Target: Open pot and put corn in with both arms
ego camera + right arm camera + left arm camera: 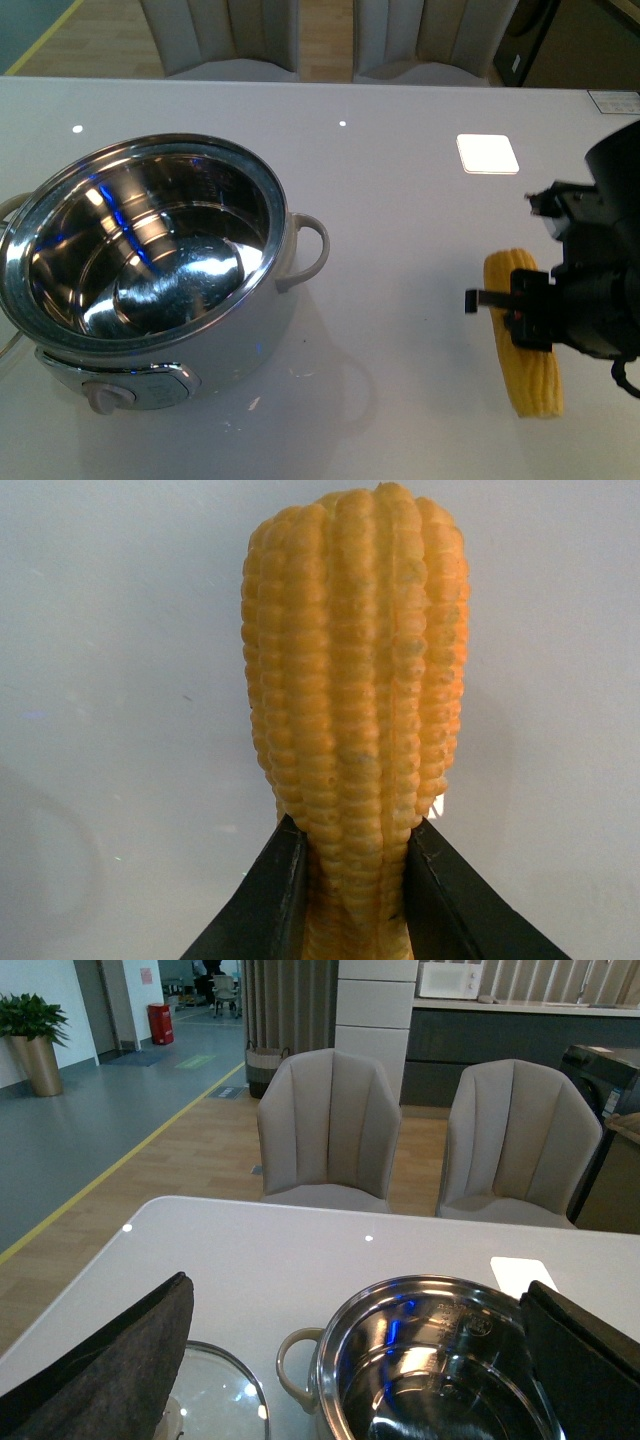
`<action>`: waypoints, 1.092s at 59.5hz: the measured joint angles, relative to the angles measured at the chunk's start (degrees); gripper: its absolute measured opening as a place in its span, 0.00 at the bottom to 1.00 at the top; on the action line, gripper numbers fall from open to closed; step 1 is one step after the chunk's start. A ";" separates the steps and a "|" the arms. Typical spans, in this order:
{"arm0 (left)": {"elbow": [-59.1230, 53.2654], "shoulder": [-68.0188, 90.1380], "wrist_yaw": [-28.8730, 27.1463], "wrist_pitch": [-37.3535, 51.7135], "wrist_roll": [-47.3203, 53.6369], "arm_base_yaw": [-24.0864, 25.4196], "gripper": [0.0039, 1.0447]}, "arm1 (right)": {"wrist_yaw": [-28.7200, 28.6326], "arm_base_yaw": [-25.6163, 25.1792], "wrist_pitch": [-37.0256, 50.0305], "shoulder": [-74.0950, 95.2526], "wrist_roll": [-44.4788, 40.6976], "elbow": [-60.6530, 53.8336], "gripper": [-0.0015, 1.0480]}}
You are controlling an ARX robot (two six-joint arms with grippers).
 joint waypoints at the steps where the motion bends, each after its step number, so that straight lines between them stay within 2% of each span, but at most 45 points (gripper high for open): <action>1: 0.00 0.00 0.00 0.00 0.00 0.00 0.94 | -0.57 0.20 -0.35 -1.31 0.28 0.02 0.19; 14: 0.00 0.00 0.00 0.00 0.00 0.00 0.94 | -5.92 3.34 -2.78 -12.87 6.54 2.75 0.13; 24: 0.00 0.00 0.00 0.00 0.00 0.00 0.94 | -9.05 8.55 -4.15 -15.21 12.28 8.87 0.13; 41: 0.00 0.00 -0.02 0.00 0.00 0.00 0.94 | -10.99 17.31 -6.45 -8.13 19.91 19.15 0.12; 65: 0.00 0.00 0.00 0.00 0.00 0.00 0.94 | -12.39 23.80 -10.08 2.40 22.67 32.46 0.11</action>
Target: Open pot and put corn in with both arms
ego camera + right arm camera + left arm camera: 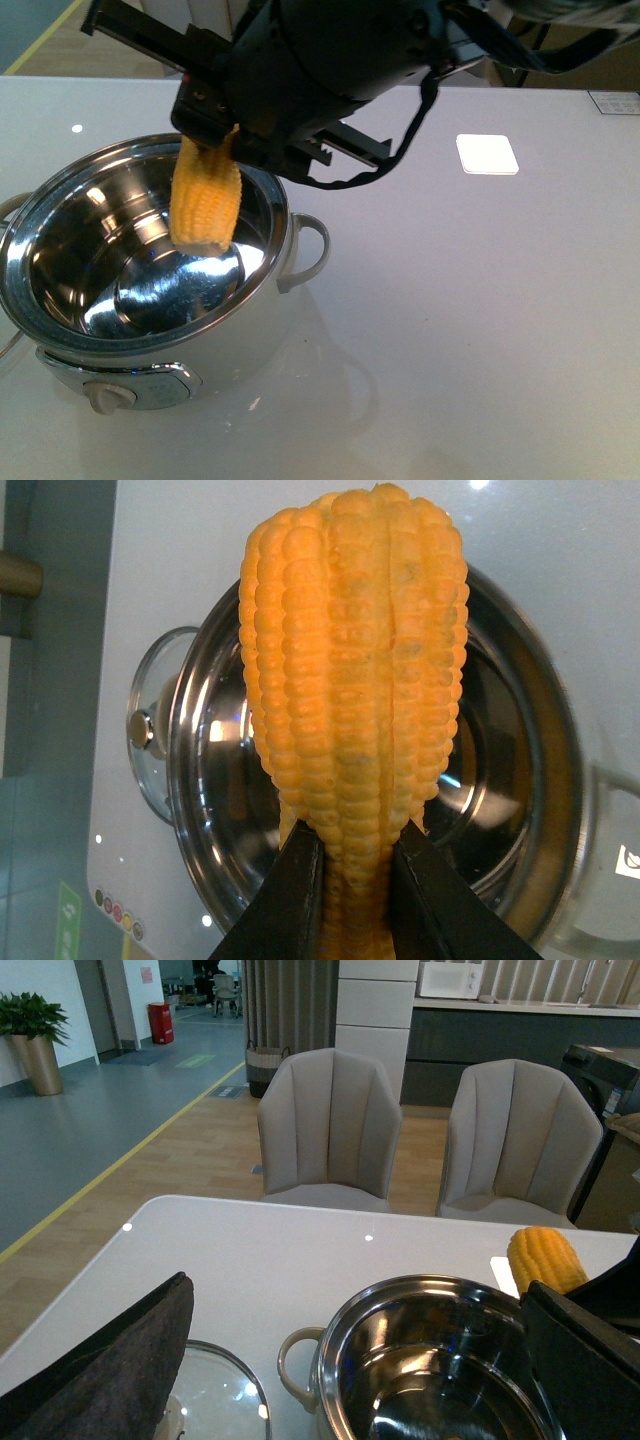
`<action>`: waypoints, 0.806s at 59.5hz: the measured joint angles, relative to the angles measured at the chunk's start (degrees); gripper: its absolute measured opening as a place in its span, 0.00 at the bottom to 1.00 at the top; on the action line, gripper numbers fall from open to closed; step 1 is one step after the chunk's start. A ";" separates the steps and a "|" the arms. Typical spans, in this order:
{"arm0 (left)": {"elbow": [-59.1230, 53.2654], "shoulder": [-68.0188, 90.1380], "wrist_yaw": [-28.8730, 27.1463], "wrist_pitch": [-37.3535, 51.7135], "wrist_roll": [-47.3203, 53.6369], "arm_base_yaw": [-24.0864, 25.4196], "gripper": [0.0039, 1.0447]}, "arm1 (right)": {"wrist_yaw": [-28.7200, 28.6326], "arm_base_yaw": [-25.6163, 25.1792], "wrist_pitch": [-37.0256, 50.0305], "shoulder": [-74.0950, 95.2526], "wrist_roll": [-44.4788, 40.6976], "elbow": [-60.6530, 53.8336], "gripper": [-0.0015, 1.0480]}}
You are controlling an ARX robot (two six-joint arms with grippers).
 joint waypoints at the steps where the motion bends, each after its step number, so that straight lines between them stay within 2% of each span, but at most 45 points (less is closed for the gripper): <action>1: 0.00 0.00 -0.02 0.00 0.00 0.00 0.94 | -0.04 0.11 -0.13 0.20 0.00 0.20 0.11; 16: 0.00 0.00 0.00 0.00 0.00 0.00 0.94 | 0.09 2.03 -1.49 4.28 -0.07 2.47 0.11; 33: 0.00 0.00 0.00 0.00 0.00 0.00 0.94 | 2.32 1.73 -2.49 4.11 -3.50 2.03 0.60; 46: 0.00 0.00 0.00 0.00 0.00 0.00 0.94 | 2.78 -2.03 -0.13 -2.69 -4.66 -4.24 0.92; 48: 0.00 0.00 0.00 0.00 0.00 0.00 0.94 | 3.06 -2.75 0.52 -4.37 -4.87 -5.62 0.93</action>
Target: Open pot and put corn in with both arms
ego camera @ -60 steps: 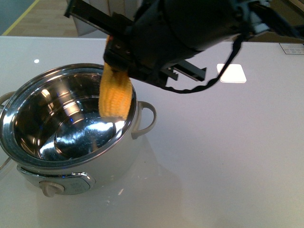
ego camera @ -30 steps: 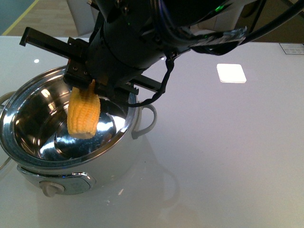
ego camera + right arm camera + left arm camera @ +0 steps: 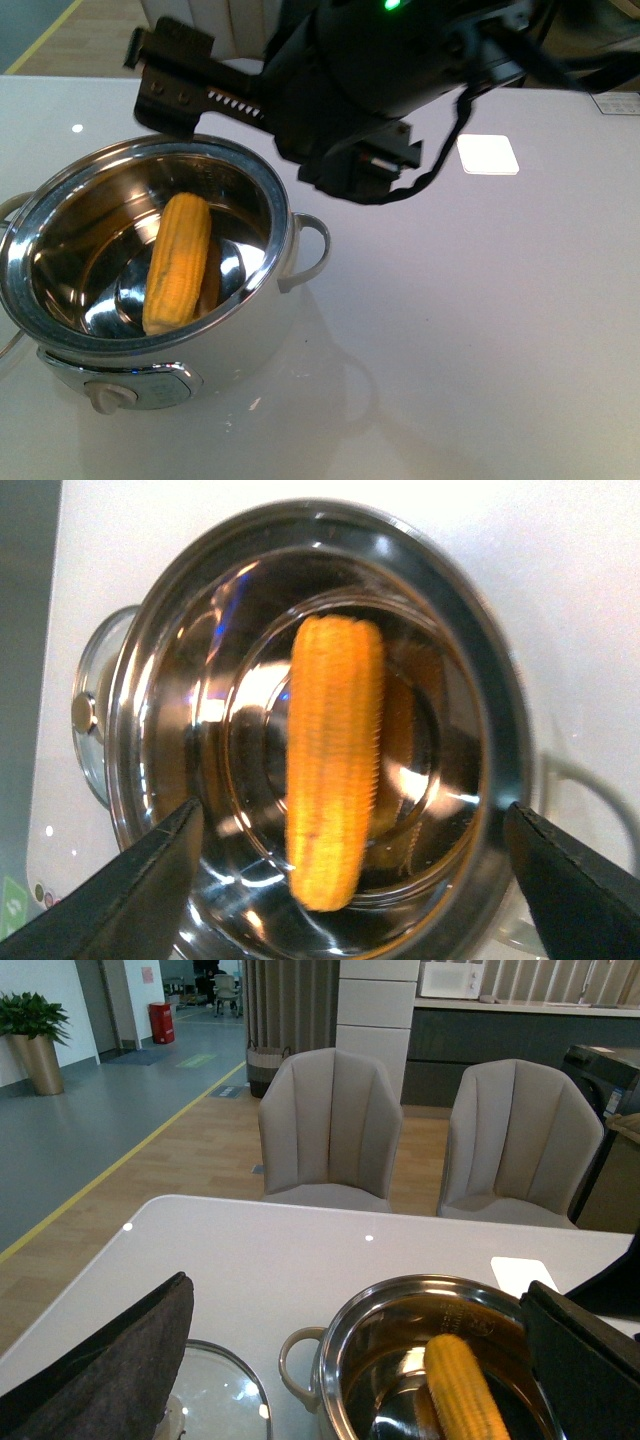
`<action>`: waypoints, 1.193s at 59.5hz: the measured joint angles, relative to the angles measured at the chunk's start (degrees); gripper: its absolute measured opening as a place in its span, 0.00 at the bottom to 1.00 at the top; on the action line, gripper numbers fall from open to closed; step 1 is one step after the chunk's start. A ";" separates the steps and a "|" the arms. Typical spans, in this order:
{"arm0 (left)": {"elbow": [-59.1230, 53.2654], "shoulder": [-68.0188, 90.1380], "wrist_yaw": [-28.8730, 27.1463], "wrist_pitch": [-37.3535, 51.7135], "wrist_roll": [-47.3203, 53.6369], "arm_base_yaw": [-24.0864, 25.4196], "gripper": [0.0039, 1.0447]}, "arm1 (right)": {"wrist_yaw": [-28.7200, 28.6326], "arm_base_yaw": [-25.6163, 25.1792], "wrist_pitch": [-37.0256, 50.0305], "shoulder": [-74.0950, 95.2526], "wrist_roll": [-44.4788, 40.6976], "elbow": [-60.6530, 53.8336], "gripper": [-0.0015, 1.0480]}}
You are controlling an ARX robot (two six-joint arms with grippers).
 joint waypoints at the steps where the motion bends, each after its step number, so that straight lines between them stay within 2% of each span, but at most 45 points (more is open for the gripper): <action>1: 0.00 0.00 -0.02 0.00 0.00 0.00 0.94 | 0.20 -0.26 0.17 -0.57 -0.15 -0.48 0.92; 19: 0.00 0.00 -0.02 0.00 0.00 0.00 0.94 | 11.45 -8.37 3.56 -21.35 -11.52 -19.80 0.92; 29: 0.00 0.00 0.00 0.00 0.00 0.00 0.94 | 15.26 -12.72 2.62 -38.10 -19.37 -31.06 0.92; 43: 0.00 0.00 -0.02 0.00 0.00 0.00 0.94 | 23.06 -13.38 -5.29 -59.84 -24.76 -41.22 0.92; 52: 0.00 0.00 0.00 0.00 0.00 0.00 0.94 | 24.55 -13.00 -5.97 -65.20 -25.94 -43.30 0.91; 55: 0.00 0.00 0.00 0.00 0.00 0.00 0.94 | 26.40 -13.16 2.21 -65.68 -28.55 -46.25 0.85; 57: 0.00 0.00 0.02 0.00 0.00 0.00 0.94 | 25.88 -13.97 11.61 -66.53 -31.26 -50.12 0.79; 62: 0.00 0.00 -0.02 0.00 0.00 0.00 0.94 | 23.76 -16.68 23.69 -69.51 -34.49 -55.58 0.66; 71: 0.00 0.00 0.00 0.00 0.00 0.00 0.94 | 19.26 -21.33 24.57 -75.23 -36.39 -58.23 0.42</action>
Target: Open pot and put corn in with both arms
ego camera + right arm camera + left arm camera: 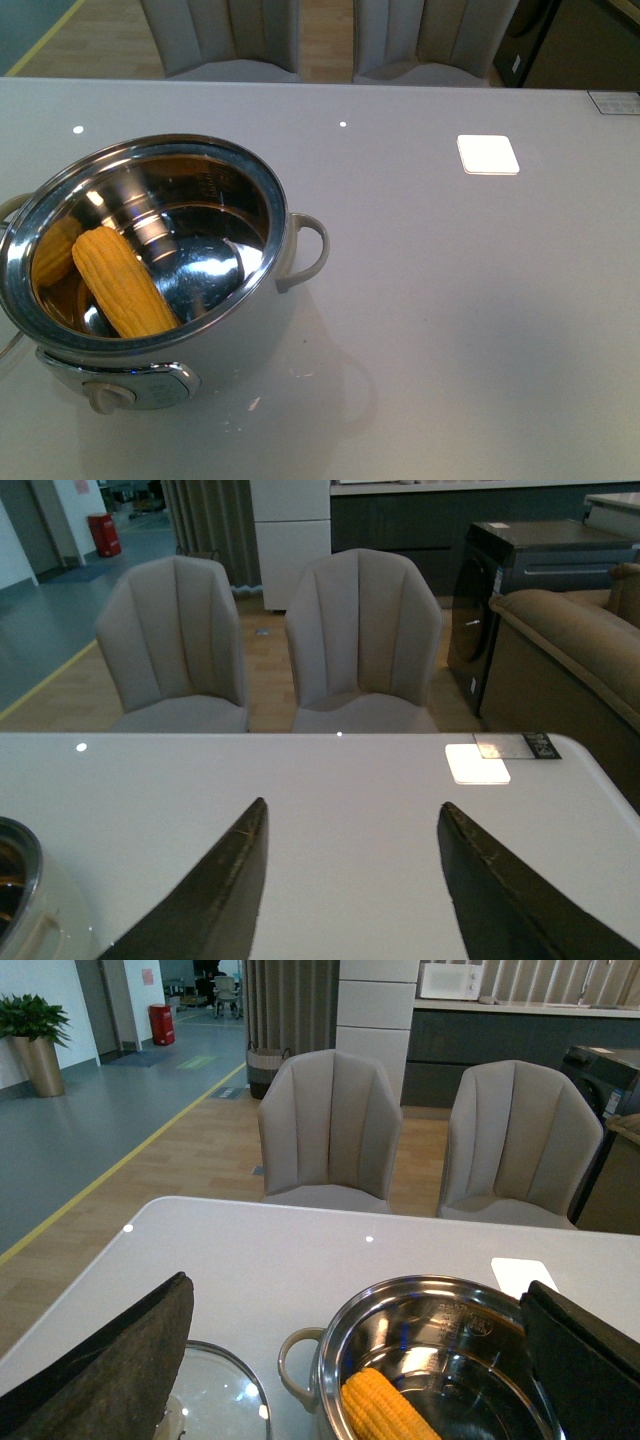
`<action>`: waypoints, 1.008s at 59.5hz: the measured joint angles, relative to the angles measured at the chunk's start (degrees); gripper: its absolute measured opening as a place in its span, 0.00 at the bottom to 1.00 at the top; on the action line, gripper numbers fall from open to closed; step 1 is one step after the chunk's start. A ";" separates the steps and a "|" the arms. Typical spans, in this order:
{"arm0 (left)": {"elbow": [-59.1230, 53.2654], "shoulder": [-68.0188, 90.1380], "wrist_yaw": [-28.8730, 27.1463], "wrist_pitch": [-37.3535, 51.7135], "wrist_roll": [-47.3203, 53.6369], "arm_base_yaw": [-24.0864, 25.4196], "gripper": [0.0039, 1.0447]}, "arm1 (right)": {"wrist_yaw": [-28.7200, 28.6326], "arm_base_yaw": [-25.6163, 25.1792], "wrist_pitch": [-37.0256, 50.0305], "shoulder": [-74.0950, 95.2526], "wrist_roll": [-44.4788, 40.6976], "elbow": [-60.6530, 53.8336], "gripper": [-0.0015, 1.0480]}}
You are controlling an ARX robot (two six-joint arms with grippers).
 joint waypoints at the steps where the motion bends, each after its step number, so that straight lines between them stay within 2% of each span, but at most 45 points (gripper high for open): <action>1: 0.00 0.00 0.00 0.00 0.00 0.00 0.94 | -0.57 -0.63 -0.35 -0.63 -0.07 -0.37 0.39; 14: 0.00 0.00 0.00 -0.02 0.00 0.00 0.94 | -5.92 -6.19 -4.46 -7.13 -0.90 -3.21 0.02; 26: 0.00 0.00 0.00 0.00 0.00 0.00 0.94 | -9.64 -9.92 -7.98 -12.26 -1.14 -4.70 0.02; 29: 0.00 0.00 0.02 -0.02 0.00 0.00 0.94 | -15.26 -14.51 -9.64 -14.27 -1.18 -5.09 0.02; 32: 0.00 0.00 -0.02 -0.02 0.00 0.00 0.94 | -15.41 -16.33 -8.96 -15.58 -1.16 -6.10 0.02; 60: 0.00 0.00 0.00 -0.02 0.02 0.00 0.94 | -15.93 -16.57 -16.35 -23.54 -1.16 -6.16 0.02</action>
